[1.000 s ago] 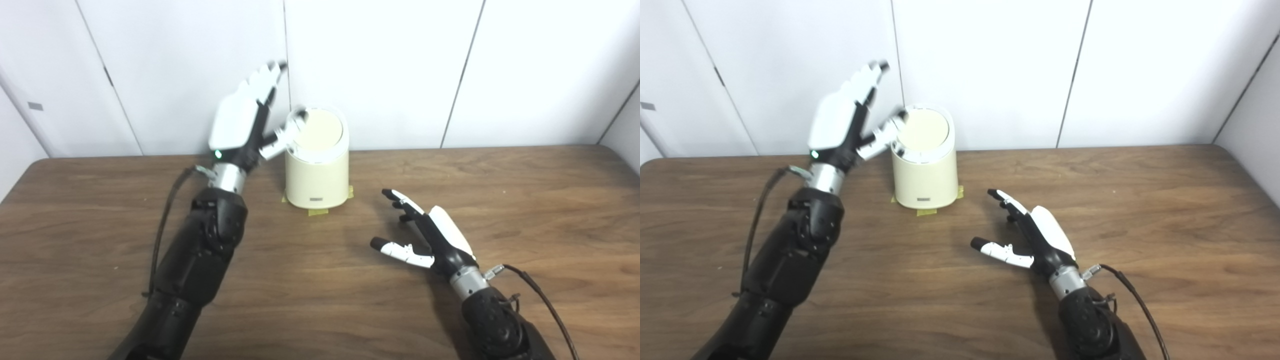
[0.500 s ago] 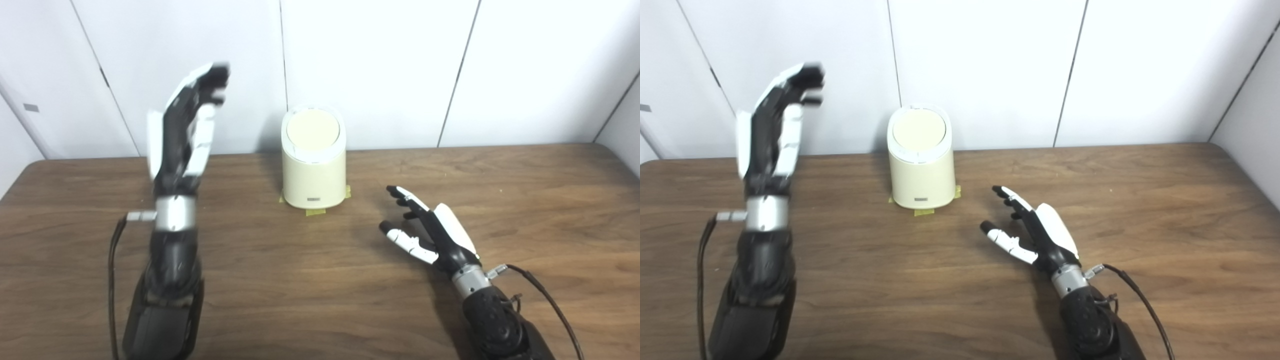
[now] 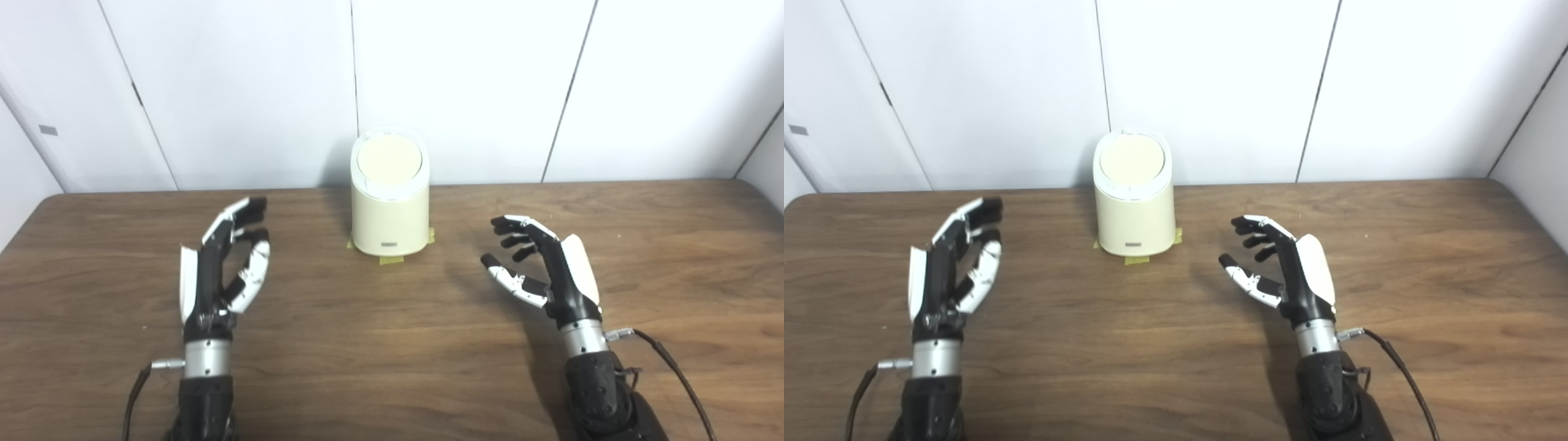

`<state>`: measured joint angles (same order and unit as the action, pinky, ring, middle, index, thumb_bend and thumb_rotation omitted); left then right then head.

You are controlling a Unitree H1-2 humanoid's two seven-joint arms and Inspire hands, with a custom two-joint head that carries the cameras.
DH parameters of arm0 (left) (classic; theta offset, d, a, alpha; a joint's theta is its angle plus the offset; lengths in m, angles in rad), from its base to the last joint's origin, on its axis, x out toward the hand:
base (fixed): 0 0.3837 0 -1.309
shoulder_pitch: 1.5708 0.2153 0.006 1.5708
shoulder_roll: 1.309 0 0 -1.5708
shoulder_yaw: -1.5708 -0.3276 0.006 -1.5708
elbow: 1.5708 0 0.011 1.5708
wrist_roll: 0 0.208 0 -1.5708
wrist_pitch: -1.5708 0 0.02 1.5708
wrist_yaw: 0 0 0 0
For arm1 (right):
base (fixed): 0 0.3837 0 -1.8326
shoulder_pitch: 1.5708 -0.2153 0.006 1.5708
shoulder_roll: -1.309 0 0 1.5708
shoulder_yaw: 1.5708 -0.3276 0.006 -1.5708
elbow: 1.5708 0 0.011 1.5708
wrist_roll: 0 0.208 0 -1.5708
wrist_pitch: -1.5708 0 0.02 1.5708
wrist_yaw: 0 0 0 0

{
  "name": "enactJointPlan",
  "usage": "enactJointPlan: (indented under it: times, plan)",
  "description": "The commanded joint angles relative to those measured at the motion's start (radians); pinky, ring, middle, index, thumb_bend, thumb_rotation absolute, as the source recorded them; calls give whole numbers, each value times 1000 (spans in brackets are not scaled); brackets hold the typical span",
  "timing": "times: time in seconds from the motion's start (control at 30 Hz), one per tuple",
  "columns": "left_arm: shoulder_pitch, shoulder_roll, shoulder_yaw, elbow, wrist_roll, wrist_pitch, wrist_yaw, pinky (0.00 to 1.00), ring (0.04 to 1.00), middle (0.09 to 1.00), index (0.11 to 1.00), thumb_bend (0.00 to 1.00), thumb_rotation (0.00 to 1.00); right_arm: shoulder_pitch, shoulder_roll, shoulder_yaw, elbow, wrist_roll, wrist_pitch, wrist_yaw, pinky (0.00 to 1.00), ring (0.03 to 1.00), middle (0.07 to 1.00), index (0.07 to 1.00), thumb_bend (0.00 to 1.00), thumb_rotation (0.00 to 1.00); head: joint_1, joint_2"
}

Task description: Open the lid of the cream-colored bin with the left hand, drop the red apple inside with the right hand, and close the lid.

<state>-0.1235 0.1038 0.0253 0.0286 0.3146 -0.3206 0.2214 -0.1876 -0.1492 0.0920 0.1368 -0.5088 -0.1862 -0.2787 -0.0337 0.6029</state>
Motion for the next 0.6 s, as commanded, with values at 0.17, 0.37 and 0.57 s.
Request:
enactJointPlan:
  times: [0.17,0.37,0.57]
  plan:
    - [-17,-5,-11,60,0,-30,0,629,730,754,744,207,307,-22,1,-9,-15,22,-29,-6,517,638,673,677,275,360,-1,1]
    - [-19,-13,-23,91,6,-28,4,622,718,746,743,212,344,-20,-5,-12,-7,42,-45,-5,529,644,670,675,272,391,6,-10]
    - [-26,-7,-29,121,14,-24,7,606,702,739,741,220,356,-18,-4,-14,-8,59,-39,3,533,644,672,673,275,388,10,-7]
